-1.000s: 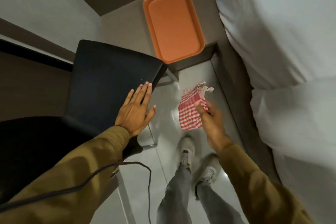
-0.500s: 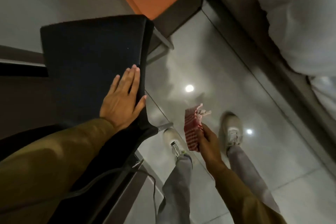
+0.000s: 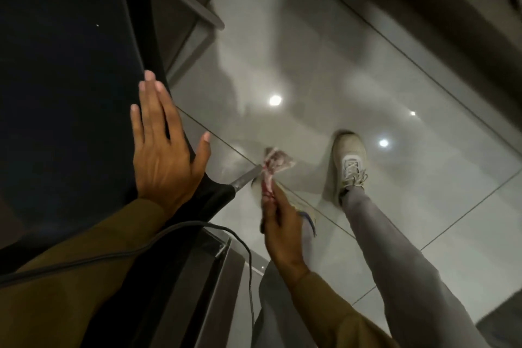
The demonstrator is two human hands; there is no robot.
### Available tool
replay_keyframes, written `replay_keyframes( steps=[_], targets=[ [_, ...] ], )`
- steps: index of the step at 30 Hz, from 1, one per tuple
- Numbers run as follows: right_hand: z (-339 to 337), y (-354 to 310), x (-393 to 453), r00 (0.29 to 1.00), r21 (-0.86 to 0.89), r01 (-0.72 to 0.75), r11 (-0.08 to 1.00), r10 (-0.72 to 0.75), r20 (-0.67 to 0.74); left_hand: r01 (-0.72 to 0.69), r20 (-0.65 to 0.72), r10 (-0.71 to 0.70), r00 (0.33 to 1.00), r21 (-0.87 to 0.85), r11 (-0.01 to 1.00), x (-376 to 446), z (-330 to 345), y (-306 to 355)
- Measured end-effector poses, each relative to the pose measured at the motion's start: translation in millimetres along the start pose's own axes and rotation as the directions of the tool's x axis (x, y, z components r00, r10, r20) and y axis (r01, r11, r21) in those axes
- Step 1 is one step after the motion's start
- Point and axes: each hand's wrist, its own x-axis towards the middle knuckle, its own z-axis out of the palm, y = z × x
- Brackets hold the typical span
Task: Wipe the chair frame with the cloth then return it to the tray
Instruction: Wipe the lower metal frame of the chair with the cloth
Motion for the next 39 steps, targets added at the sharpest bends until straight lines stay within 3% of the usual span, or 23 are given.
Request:
replay_keyframes(
  steps=[3,5,9,14,23,25,29,31,39],
  targets=[
    [24,-2,-4,0.963,0.077,-0.052,0.996,0.03,0.266,-0.002,-0.048,0.004,0.999,0.051,0.999,0,14,0],
    [32,0,-2,0.941,0.122,-0.05,0.991,0.006,0.338,0.0,-0.081,0.004,0.997,0.042,0.999,1,19,0],
    [43,21,19,0.97,0.105,0.034,0.994,-0.058,0.235,0.002,-0.17,-0.002,0.985,0.002,1.0,2,29,-3],
    [59,52,51,0.981,0.118,0.007,0.993,-0.03,0.193,-0.009,-0.243,0.0,0.97,-0.038,0.999,3,40,-8],
    [57,43,96,0.946,0.174,-0.267,0.948,0.224,0.233,-0.021,-0.229,0.007,0.973,-0.058,0.998,5,39,-7],
    [54,31,73,0.948,0.186,-0.257,0.948,0.209,0.241,-0.016,-0.21,0.002,0.978,-0.064,0.998,4,36,-5],
    [49,17,20,0.961,0.224,-0.076,0.972,0.011,0.276,0.001,-0.193,-0.012,0.981,-0.054,0.999,4,31,-1],
    [50,22,20,0.971,0.224,-0.036,0.974,-0.019,0.24,0.0,-0.19,-0.01,0.982,-0.053,0.999,4,31,-1],
    [57,65,111,0.972,0.067,-0.183,0.981,0.17,0.161,-0.017,-0.212,0.004,0.977,-0.059,0.998,2,32,-2]
  ],
)
